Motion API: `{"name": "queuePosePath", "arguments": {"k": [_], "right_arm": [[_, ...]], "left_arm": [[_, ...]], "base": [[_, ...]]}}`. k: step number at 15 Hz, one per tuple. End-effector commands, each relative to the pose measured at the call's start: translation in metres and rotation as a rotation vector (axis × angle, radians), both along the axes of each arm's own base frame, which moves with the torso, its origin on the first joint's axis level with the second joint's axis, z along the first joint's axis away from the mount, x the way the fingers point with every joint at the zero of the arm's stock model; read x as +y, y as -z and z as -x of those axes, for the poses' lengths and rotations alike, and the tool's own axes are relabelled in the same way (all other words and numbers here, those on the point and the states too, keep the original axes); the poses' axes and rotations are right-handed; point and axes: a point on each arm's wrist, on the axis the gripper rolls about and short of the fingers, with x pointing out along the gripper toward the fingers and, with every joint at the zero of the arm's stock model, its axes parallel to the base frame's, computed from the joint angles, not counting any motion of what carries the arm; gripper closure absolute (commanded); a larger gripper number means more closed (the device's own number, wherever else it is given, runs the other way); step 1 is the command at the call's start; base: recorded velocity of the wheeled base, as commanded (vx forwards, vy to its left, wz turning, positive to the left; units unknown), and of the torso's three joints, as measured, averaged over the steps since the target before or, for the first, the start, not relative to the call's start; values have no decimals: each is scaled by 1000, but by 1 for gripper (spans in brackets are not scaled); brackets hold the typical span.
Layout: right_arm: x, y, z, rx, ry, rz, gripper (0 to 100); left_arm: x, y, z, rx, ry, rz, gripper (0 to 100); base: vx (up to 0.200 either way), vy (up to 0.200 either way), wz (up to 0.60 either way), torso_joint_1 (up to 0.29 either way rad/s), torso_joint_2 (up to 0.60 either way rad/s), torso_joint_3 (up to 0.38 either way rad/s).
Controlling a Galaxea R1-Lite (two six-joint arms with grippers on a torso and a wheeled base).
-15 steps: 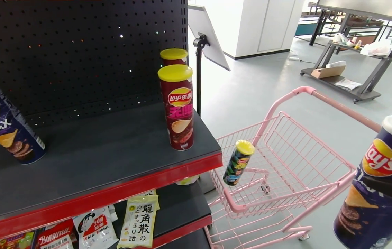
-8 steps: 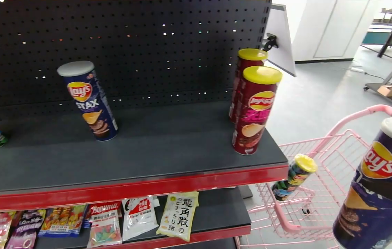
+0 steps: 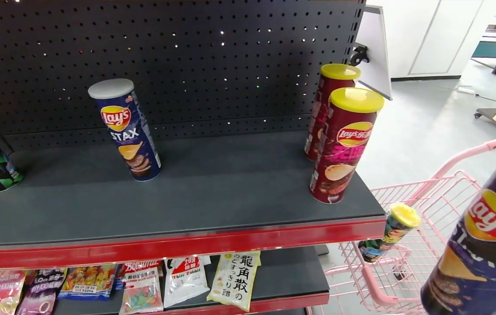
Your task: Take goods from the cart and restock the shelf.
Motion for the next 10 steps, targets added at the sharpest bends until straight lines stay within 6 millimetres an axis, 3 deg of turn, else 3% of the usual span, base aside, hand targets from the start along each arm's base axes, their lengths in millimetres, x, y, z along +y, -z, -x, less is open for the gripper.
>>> {"name": "queuePosePath", "arguments": {"k": [1, 5, 10], "right_arm": [[3, 0, 3, -6, -41, 3, 100], [3, 9, 6, -29, -76, 59, 100], [9, 2, -2, -64, -109, 54, 100]], "left_arm": [[0, 0, 0, 2, 0, 0, 0], [0, 0, 0, 3, 0, -1, 0], [0, 0, 0, 0, 0, -1, 0]], "base": [[0, 200, 0, 17, 2, 2], [0, 200, 0, 0, 1, 4], [0, 200, 0, 0, 3, 1]]}}
